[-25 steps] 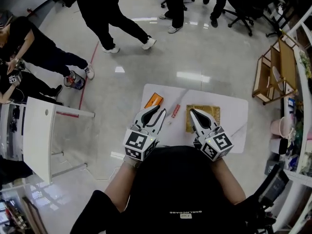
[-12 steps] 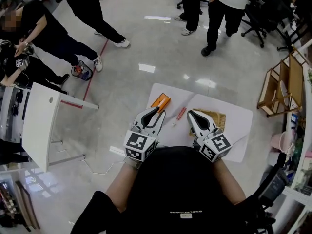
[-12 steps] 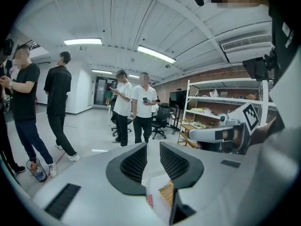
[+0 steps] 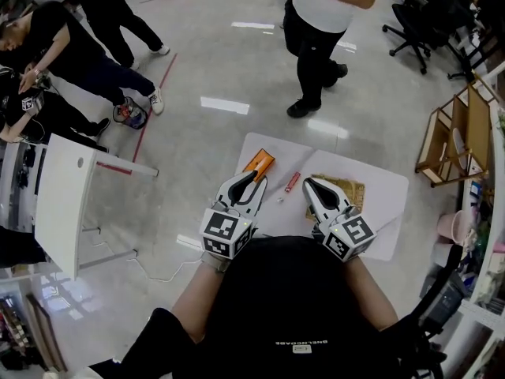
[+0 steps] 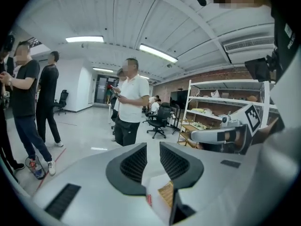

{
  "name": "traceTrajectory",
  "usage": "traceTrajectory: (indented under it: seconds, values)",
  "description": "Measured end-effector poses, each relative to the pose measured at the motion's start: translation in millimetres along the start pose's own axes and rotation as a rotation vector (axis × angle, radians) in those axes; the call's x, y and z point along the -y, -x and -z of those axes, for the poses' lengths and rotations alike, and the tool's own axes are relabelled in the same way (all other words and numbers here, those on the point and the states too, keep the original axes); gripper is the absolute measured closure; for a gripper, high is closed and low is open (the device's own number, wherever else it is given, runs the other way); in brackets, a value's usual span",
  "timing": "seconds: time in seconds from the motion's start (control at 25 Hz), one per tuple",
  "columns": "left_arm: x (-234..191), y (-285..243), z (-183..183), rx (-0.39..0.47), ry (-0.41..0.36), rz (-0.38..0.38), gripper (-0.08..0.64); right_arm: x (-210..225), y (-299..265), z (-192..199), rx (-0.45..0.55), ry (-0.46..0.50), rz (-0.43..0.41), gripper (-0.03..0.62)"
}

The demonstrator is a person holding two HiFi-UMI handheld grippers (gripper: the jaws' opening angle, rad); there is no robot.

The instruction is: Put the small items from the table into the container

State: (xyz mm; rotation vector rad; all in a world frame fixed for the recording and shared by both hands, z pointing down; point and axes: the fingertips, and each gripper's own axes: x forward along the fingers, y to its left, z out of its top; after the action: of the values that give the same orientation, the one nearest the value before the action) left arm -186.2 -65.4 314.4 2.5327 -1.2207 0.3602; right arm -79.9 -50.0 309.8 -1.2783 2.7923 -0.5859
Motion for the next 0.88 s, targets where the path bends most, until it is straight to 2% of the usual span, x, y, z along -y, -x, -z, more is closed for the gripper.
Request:
traceTrajectory:
  seconds: [0.56,0.88]
  values:
    - [-1.2,-17.3,16.0,-0.067,-0.012,0.049,0.472,9.8,2.0,9.5,-0.015,-0.024,0.041,0.581]
    - [2.5,-37.4,37.2,-0.138,-0.058,0.1,0.471,22.2,20.0,12.2,-0.014,-0.037,0.123,0.581]
